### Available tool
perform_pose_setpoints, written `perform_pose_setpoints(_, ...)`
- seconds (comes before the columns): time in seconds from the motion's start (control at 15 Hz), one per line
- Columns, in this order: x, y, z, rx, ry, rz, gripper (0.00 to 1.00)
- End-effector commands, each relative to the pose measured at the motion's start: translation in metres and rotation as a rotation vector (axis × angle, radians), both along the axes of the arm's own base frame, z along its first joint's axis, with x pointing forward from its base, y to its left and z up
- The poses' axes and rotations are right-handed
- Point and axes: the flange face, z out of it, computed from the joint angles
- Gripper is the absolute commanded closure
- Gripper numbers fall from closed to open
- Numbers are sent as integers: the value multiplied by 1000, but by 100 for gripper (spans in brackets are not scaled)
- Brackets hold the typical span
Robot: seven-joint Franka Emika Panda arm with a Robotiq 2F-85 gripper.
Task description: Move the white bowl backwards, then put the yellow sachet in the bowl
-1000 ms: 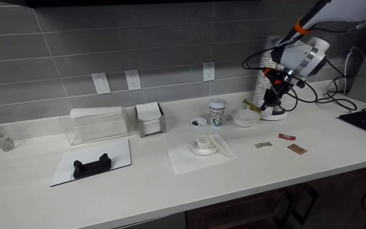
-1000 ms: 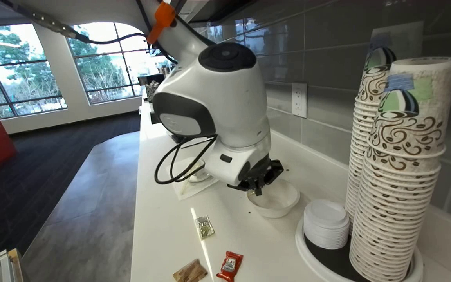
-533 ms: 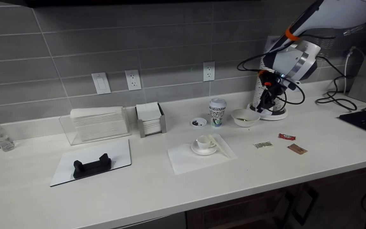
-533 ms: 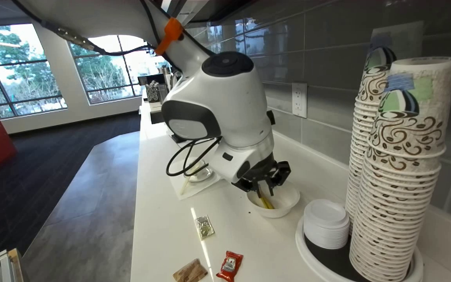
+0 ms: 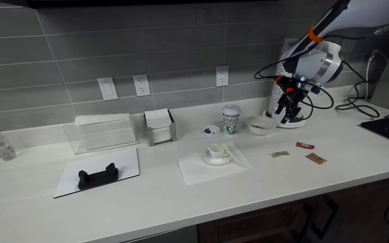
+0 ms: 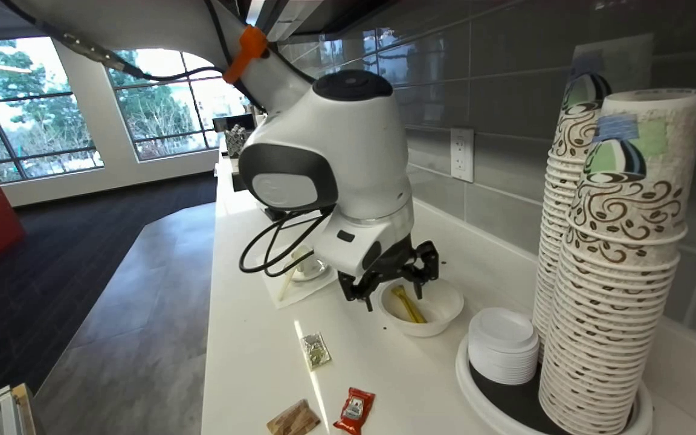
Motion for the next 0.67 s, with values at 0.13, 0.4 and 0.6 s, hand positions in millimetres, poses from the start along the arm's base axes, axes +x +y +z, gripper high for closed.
perform_pose_setpoints(0.13,-65,25,17,-112,86,292,0)
perform_pose_setpoints(0.4,-119,52,26,-217,122,500,0)
perform_pose_setpoints(0.6,-141,62,36,-328,159,641,0)
